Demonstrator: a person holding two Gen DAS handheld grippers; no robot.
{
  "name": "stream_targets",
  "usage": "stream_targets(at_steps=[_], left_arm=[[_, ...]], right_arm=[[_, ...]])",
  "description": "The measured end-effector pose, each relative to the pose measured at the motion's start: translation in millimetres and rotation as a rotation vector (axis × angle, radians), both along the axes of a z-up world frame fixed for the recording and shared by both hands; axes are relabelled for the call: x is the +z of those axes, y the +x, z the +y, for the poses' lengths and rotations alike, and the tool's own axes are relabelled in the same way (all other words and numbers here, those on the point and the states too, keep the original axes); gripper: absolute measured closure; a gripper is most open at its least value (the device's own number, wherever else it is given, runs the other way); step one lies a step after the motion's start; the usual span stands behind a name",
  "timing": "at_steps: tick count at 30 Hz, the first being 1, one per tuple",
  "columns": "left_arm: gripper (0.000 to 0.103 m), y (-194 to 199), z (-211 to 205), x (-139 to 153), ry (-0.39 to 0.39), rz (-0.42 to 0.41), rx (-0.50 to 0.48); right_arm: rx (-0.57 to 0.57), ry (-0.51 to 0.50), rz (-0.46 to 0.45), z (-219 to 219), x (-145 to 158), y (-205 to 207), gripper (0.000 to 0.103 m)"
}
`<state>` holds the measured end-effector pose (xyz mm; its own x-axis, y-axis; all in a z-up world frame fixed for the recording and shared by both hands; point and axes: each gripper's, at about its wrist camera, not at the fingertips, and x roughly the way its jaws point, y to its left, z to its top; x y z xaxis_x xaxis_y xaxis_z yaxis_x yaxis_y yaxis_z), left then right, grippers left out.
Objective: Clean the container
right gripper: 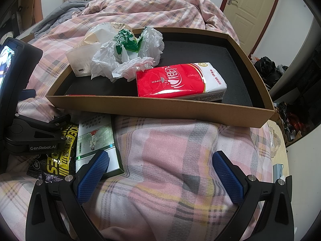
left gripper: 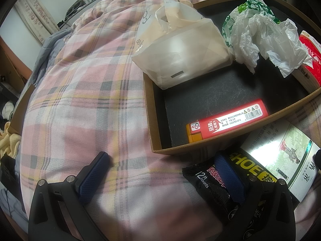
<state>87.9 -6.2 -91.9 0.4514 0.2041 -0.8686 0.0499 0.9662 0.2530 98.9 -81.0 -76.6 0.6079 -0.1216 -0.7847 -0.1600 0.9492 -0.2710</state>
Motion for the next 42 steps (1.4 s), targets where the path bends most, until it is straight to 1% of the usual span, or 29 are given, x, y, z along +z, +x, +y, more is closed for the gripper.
stream_targets(at_steps=[42], left_arm=[[0.0, -0.8, 0.7, -0.4, 0.003, 0.003, -0.001]], right_arm=[[0.001, -0.025, 0.003, -1.6, 0.9, -2.0, 0.001]])
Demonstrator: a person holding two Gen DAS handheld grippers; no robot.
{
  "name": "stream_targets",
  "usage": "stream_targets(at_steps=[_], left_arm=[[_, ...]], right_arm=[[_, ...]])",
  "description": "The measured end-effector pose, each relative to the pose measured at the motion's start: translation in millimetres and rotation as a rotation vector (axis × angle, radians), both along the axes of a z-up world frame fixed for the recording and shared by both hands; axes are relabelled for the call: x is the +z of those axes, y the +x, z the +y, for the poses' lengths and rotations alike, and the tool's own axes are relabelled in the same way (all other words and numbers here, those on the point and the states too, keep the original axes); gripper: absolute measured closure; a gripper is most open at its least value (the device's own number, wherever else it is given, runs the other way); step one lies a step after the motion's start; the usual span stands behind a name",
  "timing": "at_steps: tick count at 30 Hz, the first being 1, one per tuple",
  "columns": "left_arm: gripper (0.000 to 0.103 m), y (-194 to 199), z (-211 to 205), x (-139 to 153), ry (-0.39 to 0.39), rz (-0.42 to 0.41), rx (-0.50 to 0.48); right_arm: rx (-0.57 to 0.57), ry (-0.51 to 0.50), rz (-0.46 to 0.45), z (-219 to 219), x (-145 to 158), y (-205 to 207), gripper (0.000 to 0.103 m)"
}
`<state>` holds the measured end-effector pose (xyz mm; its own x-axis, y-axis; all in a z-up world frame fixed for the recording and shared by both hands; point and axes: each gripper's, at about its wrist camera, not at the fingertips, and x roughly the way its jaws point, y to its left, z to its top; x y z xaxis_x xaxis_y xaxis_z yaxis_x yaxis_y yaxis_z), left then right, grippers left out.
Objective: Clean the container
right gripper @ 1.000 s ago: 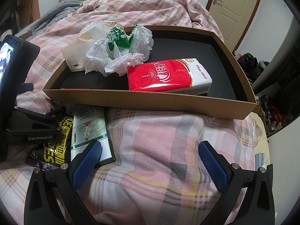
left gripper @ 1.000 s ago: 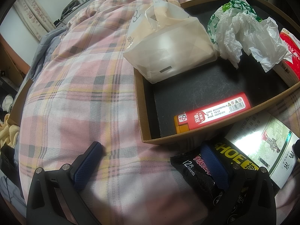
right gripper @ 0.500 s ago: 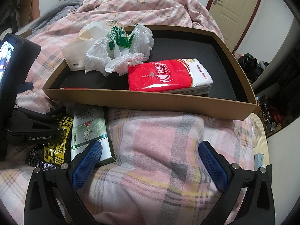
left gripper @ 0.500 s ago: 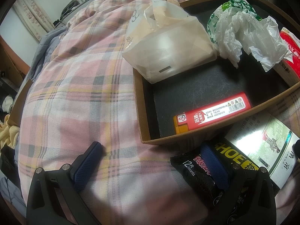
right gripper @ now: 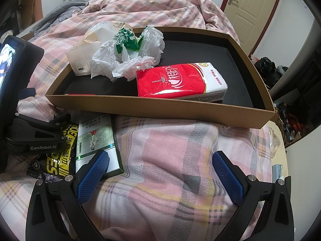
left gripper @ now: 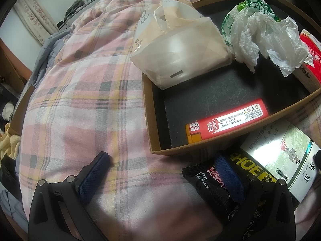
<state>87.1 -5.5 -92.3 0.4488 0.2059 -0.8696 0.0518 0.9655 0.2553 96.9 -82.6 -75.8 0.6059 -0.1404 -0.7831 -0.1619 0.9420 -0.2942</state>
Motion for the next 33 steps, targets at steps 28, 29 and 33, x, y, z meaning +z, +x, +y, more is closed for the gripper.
stream_targets(at_steps=[28, 29, 33], left_arm=[[0.0, -0.1, 0.2, 0.1, 0.002, 0.0, 0.0], [0.0, 0.0, 0.9, 0.4, 0.001, 0.001, 0.0], [0.0, -0.6, -1.1, -1.1, 0.009, 0.003, -0.001]], right_arm=[[0.0, -0.009, 0.001, -0.8, 1.2, 0.3, 0.001], [-0.001, -0.009, 0.001, -1.0, 1.3, -0.1, 0.001], [-0.001, -0.044, 0.0, 4.2, 0.3, 0.9, 0.001]])
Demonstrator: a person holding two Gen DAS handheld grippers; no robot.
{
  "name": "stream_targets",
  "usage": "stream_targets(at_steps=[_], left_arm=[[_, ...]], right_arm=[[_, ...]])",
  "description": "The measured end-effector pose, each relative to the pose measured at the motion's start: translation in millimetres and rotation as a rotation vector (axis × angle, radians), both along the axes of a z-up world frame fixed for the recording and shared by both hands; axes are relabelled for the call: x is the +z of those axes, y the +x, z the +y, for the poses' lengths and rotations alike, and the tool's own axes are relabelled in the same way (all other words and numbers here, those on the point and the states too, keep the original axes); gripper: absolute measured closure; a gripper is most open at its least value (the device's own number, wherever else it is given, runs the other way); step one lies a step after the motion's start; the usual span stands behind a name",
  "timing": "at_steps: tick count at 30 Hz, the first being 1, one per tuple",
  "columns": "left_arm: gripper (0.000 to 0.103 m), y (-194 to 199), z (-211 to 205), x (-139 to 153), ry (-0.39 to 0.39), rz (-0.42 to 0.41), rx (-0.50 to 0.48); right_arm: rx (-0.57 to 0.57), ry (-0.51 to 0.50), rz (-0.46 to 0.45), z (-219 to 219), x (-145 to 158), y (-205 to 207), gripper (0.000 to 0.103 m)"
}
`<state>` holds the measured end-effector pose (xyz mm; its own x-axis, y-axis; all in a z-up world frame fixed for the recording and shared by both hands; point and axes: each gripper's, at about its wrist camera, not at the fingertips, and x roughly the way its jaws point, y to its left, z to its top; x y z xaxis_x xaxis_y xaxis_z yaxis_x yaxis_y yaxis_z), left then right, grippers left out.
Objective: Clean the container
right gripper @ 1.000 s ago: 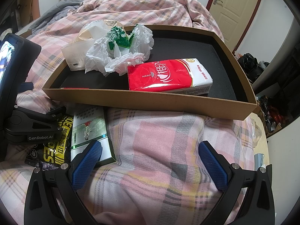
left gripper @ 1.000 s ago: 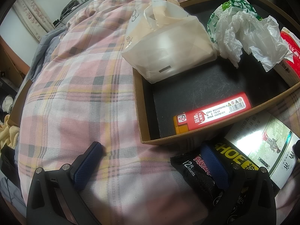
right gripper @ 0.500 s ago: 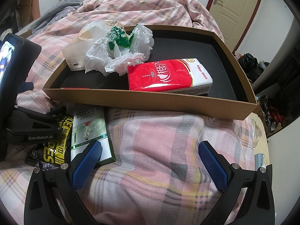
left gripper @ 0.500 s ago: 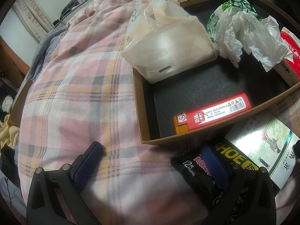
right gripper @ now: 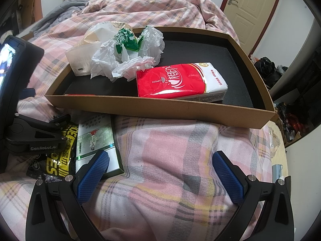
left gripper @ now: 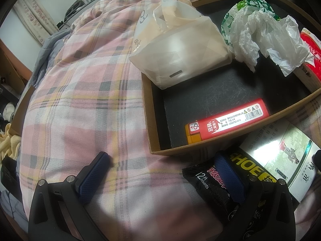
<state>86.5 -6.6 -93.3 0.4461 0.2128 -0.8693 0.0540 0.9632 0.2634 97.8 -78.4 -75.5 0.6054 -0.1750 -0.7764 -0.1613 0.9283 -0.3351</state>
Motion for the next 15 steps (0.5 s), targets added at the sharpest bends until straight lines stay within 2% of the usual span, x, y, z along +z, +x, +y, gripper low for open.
stream_targets(at_steps=[7, 10, 13, 15], left_arm=[[0.0, 0.3, -1.0, -1.9, 0.003, 0.001, 0.001], [0.0, 7.5, -2.6, -6.4, -0.001, 0.033, -0.001], [0.0, 22.9, -7.6, -18.0, 0.04, 0.092, 0.004], [0.0, 34.9, -15.3, -30.6, 0.106, 0.156, -0.004]], right_arm=[[0.007, -0.012, 0.01, 1.2, 1.1, 1.7, 0.001], [0.025, 0.014, 0.025, -1.0, 2.5, 4.1, 0.001], [0.057, 0.058, 0.041, -6.1, 5.6, 3.6, 0.001], [0.063, 0.125, 0.029, -12.7, 12.3, 1.3, 0.001]])
